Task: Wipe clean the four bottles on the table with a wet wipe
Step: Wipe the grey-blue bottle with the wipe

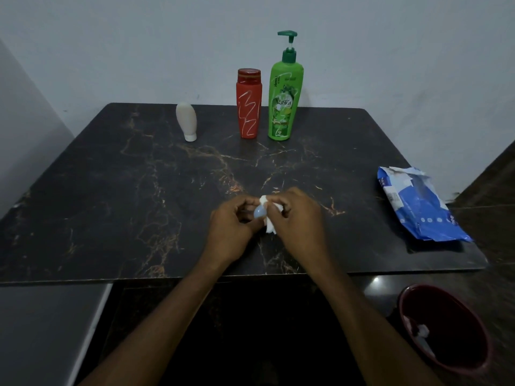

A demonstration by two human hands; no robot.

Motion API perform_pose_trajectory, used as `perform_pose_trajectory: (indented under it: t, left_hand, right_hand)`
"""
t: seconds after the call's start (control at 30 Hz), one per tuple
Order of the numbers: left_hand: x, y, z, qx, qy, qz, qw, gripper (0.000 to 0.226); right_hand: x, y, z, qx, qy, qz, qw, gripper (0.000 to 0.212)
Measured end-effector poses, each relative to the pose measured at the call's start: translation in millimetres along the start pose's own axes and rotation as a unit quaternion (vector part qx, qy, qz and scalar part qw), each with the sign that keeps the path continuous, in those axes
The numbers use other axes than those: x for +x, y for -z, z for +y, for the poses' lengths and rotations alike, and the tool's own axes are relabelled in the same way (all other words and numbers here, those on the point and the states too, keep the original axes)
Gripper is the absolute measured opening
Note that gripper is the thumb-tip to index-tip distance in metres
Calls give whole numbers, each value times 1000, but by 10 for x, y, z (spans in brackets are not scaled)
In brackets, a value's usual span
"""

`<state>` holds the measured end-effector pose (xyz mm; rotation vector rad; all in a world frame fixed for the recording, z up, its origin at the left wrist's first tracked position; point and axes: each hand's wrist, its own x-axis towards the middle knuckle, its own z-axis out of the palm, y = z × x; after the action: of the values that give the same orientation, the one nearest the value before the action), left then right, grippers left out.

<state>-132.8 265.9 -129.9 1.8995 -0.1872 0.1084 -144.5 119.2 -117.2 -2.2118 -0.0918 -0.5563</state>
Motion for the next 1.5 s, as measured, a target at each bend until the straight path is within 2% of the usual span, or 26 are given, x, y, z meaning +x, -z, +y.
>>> perform_pose_trajectory:
  t: [0.2,0.27,0.37,0.5,0.67,0.8,0.93,1.03,1.17,1.3,1.4,1.5]
  left_hand:
    - [3,3,12,8,-2,-2,1000,31]
    - [-3,-4,27,0,-1,2,1000,34]
    - [-7,-17,27,-6,1,11,1000,35]
    - [-12,-17,14,-9,-22,8,1000,27]
    - [9,10,-38,5,-38,-4,999,20]
    - [41,37,-49,-63,13,-17,998,28]
    - [61,73,-67,-67,26,-41,997,45]
    - [62,46,-75,-55,24,-27,998,43]
    - [44,13,-82,-67,19,-19,997,36]
    - [47,2,-80,-62,11,-10,998,32]
    - [46,3,-76,-37,-9,-3,999,26]
    - [52,12,-84,-42,-4,-7,999,27]
  right_hand:
    - [200,225,237,-43,-106,-9,993,15]
    - [206,210,172,-55,-106,-13,993,15]
    - [117,112,-31,-41,-53,-15,998,13]
    - [63,16,-97,-27,-13,-44,999,13]
    - [132,206,166,-24,-64,-3,998,11]
    - [114,289,375,24,-110,11,994,7]
    - [53,263,464,47,-139,16,989,15]
    - [-3,221,418,72,-138,28,987,11]
    - [-63,138,285,70,-103,49,991,10]
    - [-115,27,103,57,-19,71,996,11]
    - [-193,-74,-19,49,38,44,997,15]
    - [-172,-54,24,51,48,45,997,16]
